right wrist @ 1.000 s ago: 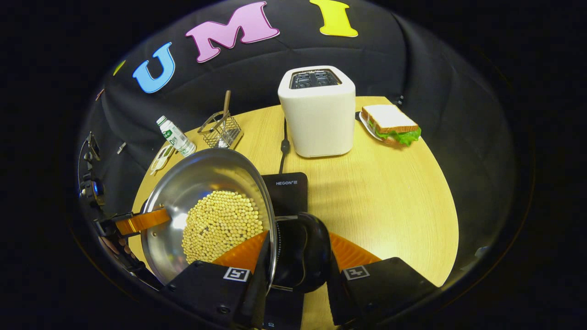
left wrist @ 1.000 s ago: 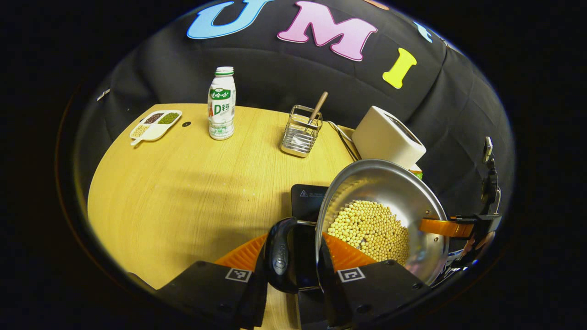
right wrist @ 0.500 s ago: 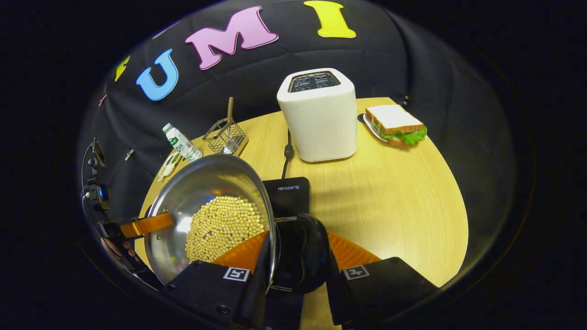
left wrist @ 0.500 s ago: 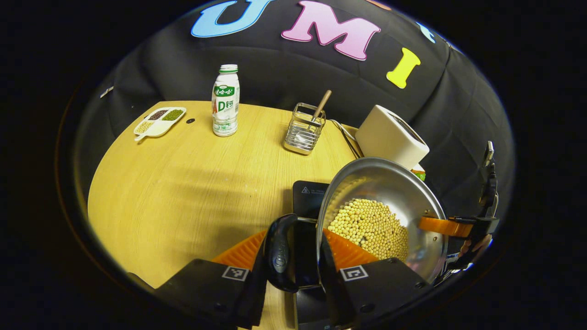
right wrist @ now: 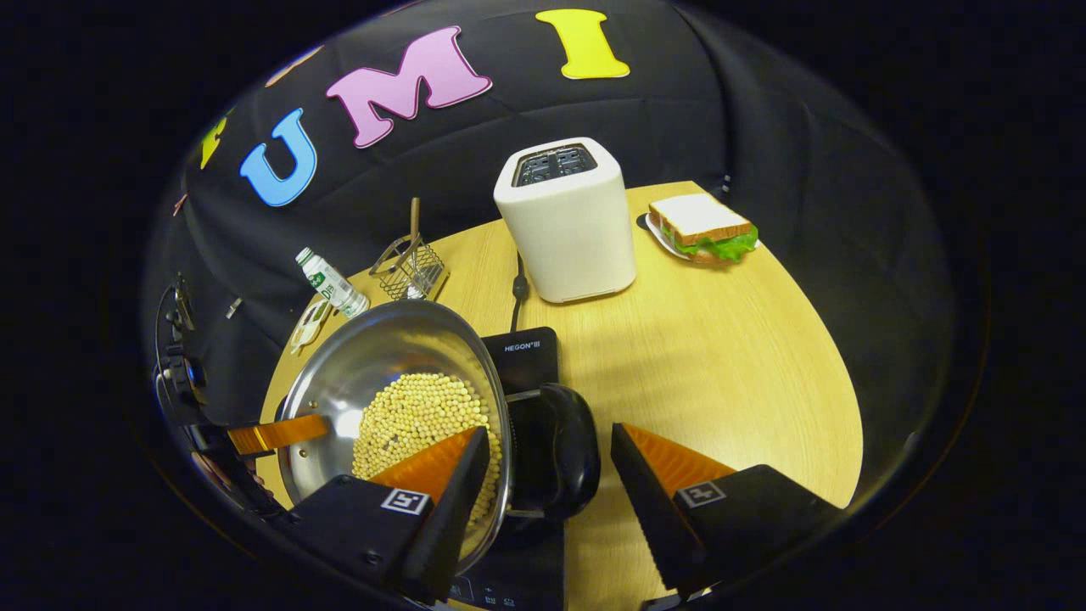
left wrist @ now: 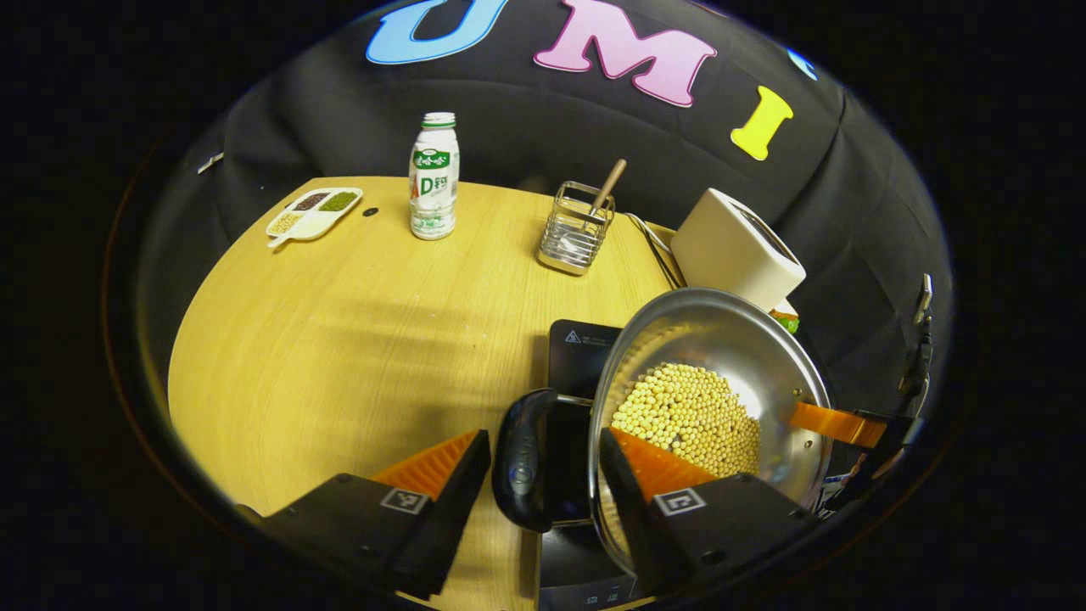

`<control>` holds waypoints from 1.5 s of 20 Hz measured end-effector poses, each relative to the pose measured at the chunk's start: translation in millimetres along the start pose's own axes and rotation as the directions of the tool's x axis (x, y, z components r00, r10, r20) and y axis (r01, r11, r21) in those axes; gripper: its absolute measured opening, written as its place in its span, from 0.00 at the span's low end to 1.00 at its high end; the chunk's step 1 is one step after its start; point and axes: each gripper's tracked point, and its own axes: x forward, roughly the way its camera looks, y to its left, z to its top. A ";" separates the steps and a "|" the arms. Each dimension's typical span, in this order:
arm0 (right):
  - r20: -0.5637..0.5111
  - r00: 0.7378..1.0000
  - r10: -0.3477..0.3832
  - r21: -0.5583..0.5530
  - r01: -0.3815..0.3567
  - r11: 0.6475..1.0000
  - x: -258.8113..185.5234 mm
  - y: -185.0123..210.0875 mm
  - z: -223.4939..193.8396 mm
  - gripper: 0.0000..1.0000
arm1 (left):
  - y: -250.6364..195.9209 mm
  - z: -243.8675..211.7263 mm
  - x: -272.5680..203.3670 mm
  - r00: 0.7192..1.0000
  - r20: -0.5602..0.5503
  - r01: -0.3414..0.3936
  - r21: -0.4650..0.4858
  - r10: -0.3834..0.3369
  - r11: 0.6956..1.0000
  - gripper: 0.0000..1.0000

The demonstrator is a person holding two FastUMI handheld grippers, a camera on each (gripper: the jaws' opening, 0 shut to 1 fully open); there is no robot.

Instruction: First push the handle of the pot to place it horizontally, then grasp the pot with both hands and set it on the induction cooktop.

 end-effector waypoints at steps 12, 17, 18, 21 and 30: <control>0.281 0.952 -0.121 -0.032 0.136 0.990 -123.6 24.9 30.9 0.99 | 11.8 41.4 -127.7 0.963 0.265 0.026 0.098 -0.051 0.995 0.96; 0.470 0.877 -0.105 -0.088 0.164 0.982 -190.4 54.3 64.7 0.98 | 13.2 66.2 -213.6 0.876 0.482 -0.082 0.198 -0.024 0.977 0.96; 0.518 0.849 -0.107 -0.088 0.178 0.980 -208.2 59.2 70.1 0.99 | 12.6 63.3 -227.8 0.857 0.516 -0.103 0.206 -0.018 0.973 0.95; 0.649 0.757 -0.072 -0.113 0.189 0.975 -251.5 82.3 72.4 0.98 | 20.8 35.9 -248.5 0.830 0.558 -0.139 0.165 0.024 0.977 0.95; 0.696 0.717 -0.019 -0.104 0.127 0.987 -286.4 91.2 18.6 0.98 | 23.7 -5.7 -337.0 0.672 0.733 -0.209 0.053 0.104 0.976 0.95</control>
